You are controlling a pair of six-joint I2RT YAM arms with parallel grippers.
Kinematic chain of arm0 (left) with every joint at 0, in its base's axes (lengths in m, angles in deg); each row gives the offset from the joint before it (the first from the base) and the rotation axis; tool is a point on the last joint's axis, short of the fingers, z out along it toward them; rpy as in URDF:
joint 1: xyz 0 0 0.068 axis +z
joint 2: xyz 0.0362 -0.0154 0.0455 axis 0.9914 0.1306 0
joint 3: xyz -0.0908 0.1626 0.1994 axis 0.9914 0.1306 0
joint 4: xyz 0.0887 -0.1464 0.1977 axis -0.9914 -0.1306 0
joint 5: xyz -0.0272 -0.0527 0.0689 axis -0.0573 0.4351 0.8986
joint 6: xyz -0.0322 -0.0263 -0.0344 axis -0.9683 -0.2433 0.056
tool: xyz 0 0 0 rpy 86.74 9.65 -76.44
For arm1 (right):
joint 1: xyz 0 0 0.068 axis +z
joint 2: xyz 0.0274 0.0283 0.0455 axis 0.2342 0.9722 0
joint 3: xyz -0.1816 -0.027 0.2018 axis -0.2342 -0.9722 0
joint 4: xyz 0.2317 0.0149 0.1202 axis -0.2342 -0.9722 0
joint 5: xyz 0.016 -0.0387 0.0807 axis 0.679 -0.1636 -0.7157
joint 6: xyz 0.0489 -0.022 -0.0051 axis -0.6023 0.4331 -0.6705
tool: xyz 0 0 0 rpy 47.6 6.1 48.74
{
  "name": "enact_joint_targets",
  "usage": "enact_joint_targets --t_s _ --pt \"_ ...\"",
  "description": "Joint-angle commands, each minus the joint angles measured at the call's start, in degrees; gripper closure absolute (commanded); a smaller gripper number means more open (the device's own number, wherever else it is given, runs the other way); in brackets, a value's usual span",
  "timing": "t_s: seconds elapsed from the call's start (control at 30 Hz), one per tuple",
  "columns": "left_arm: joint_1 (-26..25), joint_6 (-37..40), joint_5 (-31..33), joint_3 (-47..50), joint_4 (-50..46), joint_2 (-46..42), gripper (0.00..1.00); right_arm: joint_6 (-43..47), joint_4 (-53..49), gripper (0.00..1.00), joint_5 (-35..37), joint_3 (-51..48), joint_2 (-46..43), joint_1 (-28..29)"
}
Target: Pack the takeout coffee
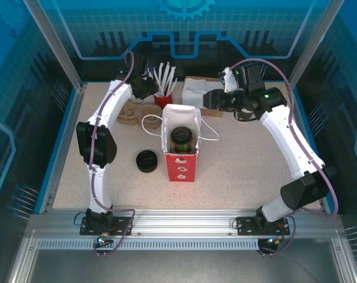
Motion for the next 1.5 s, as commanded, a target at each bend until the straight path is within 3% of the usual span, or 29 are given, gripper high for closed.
enact_joint_targets --t_s 0.0,0.53,0.83,1.07,1.47 --pt "-0.4 0.7 1.2 -1.9 -0.8 1.3 0.70 -0.8 0.8 0.48 0.2 -2.1 -3.0 -0.7" --pt "-0.4 3.2 1.2 -3.3 -1.0 1.2 0.89 -0.7 0.5 0.48 0.6 -4.5 -5.6 -2.3" --pt "-0.7 4.4 -0.2 -9.6 -5.6 -0.6 0.90 -0.2 1.0 0.48 0.7 -4.6 -6.7 -3.1" --pt "-1.5 4.8 0.7 -9.9 -7.2 -7.0 0.89 0.4 2.3 0.48 0.4 -4.2 -6.1 -4.3" --pt "-1.7 9.8 2.7 -13.6 -20.4 -17.2 0.88 0.7 3.9 0.48 -1.5 1.4 0.4 -5.1"
